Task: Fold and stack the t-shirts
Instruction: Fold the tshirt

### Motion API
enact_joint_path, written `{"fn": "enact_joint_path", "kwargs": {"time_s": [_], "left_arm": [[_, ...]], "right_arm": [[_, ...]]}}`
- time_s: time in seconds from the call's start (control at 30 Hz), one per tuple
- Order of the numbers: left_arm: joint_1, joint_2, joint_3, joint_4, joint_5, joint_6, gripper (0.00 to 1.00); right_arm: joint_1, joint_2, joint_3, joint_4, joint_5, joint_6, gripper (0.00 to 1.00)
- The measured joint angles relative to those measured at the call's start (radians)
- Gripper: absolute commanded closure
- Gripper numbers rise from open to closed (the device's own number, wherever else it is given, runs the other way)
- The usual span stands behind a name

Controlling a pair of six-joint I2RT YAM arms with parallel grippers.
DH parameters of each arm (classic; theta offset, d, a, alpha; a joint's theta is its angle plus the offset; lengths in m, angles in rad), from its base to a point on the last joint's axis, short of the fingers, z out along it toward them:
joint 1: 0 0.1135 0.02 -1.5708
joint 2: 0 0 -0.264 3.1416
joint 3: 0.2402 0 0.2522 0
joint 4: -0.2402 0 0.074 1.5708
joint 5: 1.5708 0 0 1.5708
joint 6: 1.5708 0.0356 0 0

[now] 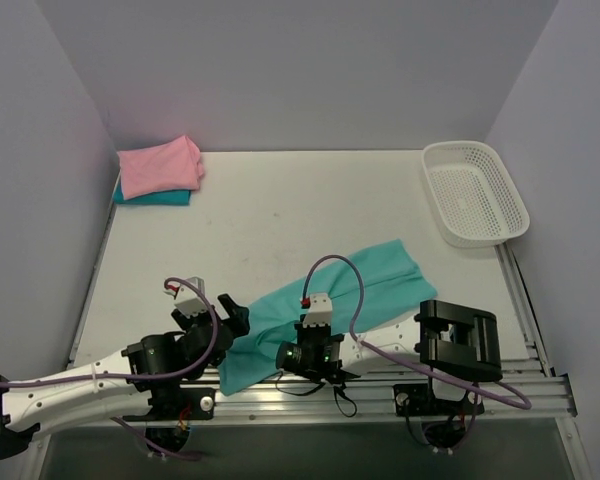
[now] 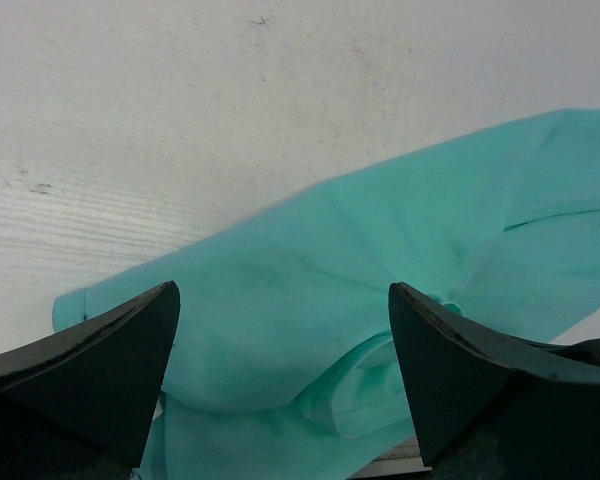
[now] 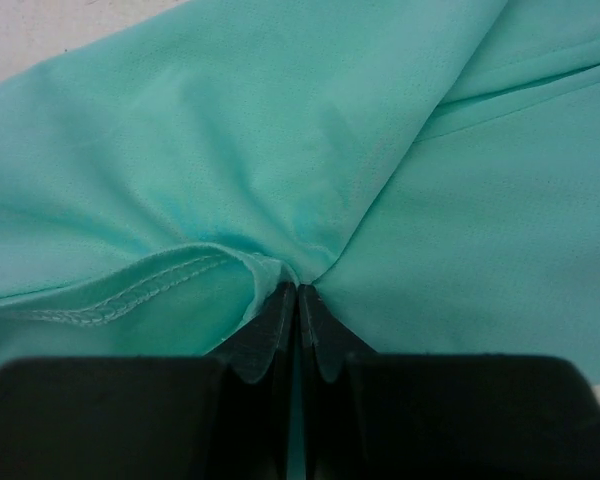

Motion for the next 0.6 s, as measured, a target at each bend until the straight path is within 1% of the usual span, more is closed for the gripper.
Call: {"fn": "enact_joint_path", "kwargs": {"time_s": [0.03,0.07,0.1,0.13,0.2,0.23,0.3,0.5,0.6], "left_arm": [[0.0,-0.002,0.002,-0.002,0.0,0.001,0.06],[0.0,-0.003,0.004,-0.006,0.0,0.002,0.06],[0.0,-0.002,0.006,-0.01,0.0,0.003,0.06],[0.0,-0.001,0.009,-0.013,0.0,0.003,0.06],[0.0,0.01,0.019,-0.021,0.0,0.005,0.06],[0.0,0.018,0.024,-0.023,0.0,0.005,0.06],[0.0,0.037,0.033,-0.025,0.0,0.005,0.06],[0.0,0.104,0.038,-0.015,0.0,0.0,0.06],[0.0,0.136,0.031,0.033,0.0,-0.002,0.07]], "right_arm": [[0.001,0.006,0.006,0.001,0.005,0.004,0.94],[0.0,0.011,0.011,0.001,0.007,0.008,0.84],[0.001,0.017,0.017,0.002,0.01,0.015,0.62],[0.001,0.019,0.019,0.003,0.011,0.022,0.51],[0.008,0.018,0.029,-0.007,0.013,0.026,0.33],[0.01,0.016,0.032,-0.02,0.013,0.029,0.29],[0.019,0.008,0.036,-0.058,0.014,0.031,0.27],[0.061,-0.076,0.101,-0.22,0.05,0.053,0.26],[0.092,-0.14,0.161,-0.293,0.09,0.068,0.26]]}}
